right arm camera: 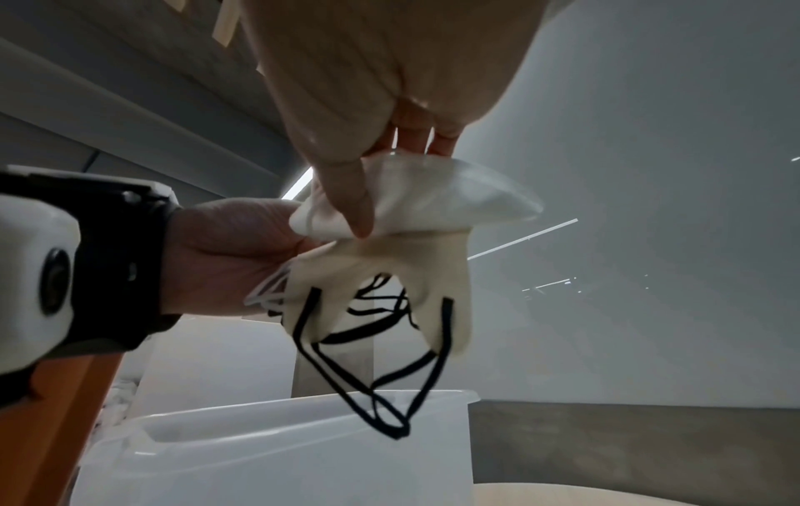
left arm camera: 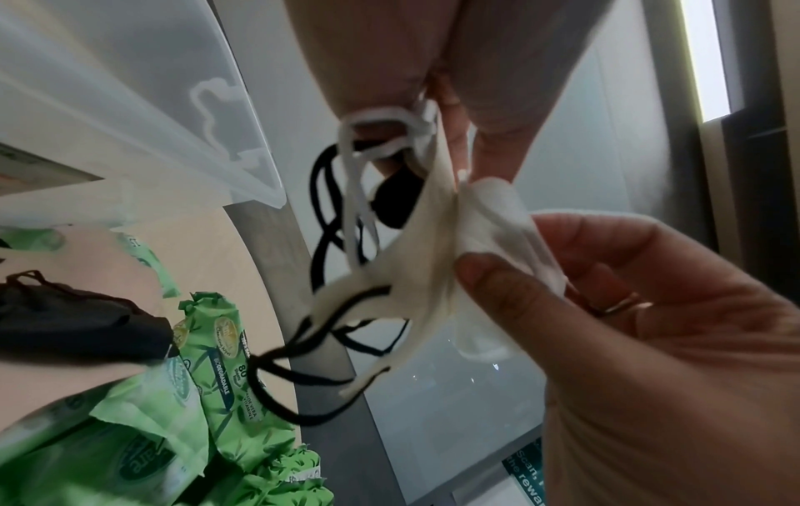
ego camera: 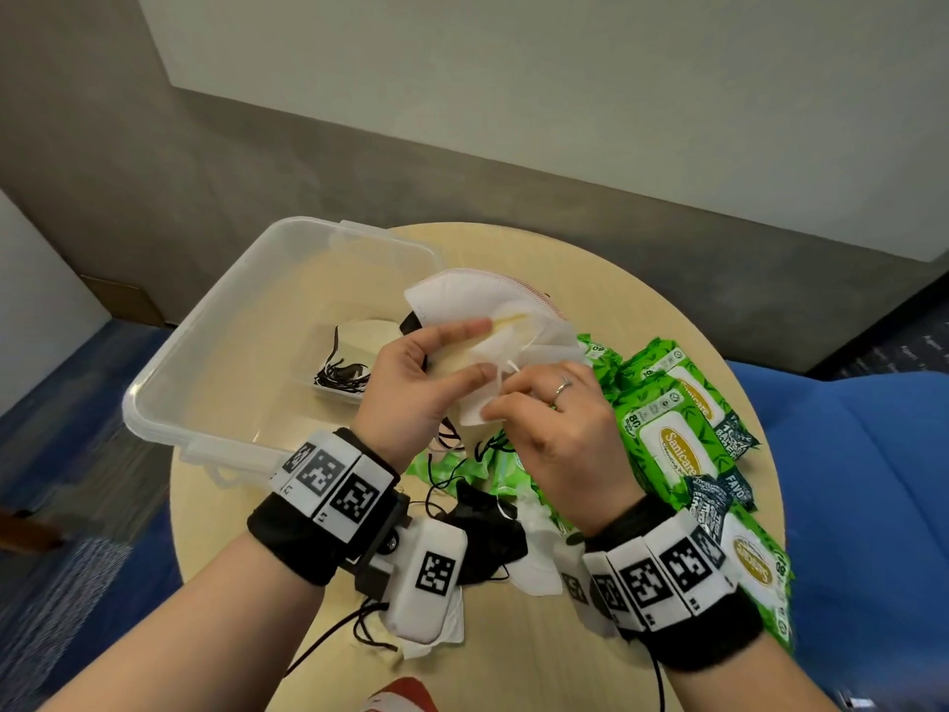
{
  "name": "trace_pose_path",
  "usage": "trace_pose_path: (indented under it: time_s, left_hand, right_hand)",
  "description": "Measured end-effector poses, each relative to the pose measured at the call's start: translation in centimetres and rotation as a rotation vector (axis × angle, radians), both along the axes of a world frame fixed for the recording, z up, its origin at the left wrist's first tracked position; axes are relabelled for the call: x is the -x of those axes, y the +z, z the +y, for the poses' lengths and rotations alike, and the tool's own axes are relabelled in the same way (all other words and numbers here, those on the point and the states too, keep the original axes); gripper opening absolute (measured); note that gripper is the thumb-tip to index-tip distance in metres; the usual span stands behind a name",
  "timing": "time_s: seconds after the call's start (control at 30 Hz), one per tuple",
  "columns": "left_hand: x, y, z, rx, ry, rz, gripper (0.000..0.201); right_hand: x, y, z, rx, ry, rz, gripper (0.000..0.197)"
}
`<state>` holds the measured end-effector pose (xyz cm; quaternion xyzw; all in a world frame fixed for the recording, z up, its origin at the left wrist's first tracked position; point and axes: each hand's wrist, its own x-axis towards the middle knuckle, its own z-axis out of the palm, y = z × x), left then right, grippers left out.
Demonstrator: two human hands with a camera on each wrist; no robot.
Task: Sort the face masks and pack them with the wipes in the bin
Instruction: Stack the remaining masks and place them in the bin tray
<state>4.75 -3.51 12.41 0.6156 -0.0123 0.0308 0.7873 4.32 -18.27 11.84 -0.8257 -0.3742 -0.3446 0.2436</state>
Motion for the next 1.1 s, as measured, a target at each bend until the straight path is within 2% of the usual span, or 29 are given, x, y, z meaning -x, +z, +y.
trace_pose_path:
  time_s: [0.13,0.2,0.3,0.43,0.53,0.6,0.67,0.77,0.97,1.03,1.1]
  left_hand:
    - [-0.3,-0.1,0.2,-0.012,0.063,0.009,0.036]
    - [-0.5,-0.3,0.4,0.003,0.113,0.022,0.036]
    - [-0.7,-0.3,0.8,0.009,0.17,0.025,0.036]
    - [-0.8,-0.2,1.0,0.007,0.195,0.021,0.036]
    - [-0.7,-0.2,0.9,0.008,0.18,0.02,0.036]
    - [-0.6,-0.1,0.8,0.001,0.172,0.018,0.036]
    - [-0.5,-0.1,0.7,0.002,0.167,0.016,0.036]
    - [-0.4,-0.2,0.5,-0.017,0.164,0.028,0.034]
    - [-0.9,-0.8,1.6,-0.093,0.188,0.094,0.03]
    - [-1.1,-0.9,2.0,-0.13,0.204,0.088,0.026]
    - [-1.2,-0.8,2.1,-0.121,0.201,0.083,0.02]
  right_hand:
    - [0.3,-0.3,-0.2,-0.005,0.045,0.098,0.02]
    - [0.6,-0.2,-0.4,-0.075,0.1,0.179,0.019]
    - [0.9,0.1,-1.0,-0.303,0.054,0.271,0.026]
    - [0.0,0.5,-1.4,-0.69,-0.15,0.436,0.023]
    - [-1.2,1.1,-1.9,-0.76,-0.231,0.66,0.025]
    - [-1.7,1.6,-2.1,-0.78,-0.17,0.87,0.02]
    - [-2.0,2.1,-2.0,-0.839,-0.111,0.995,0.017]
    - [-1.9,2.3,-1.7,-0.877,-0.098,1.022,0.016]
    - [-2.7,2.2,-2.4,-0.962,-0.126,0.954,0.025]
    - [-2.9,2.7,-2.8,-0.858,-0.12,0.888,0.026]
    - [-2.9,3.0,-3.1,-0.658,-0.106,0.82,0.025]
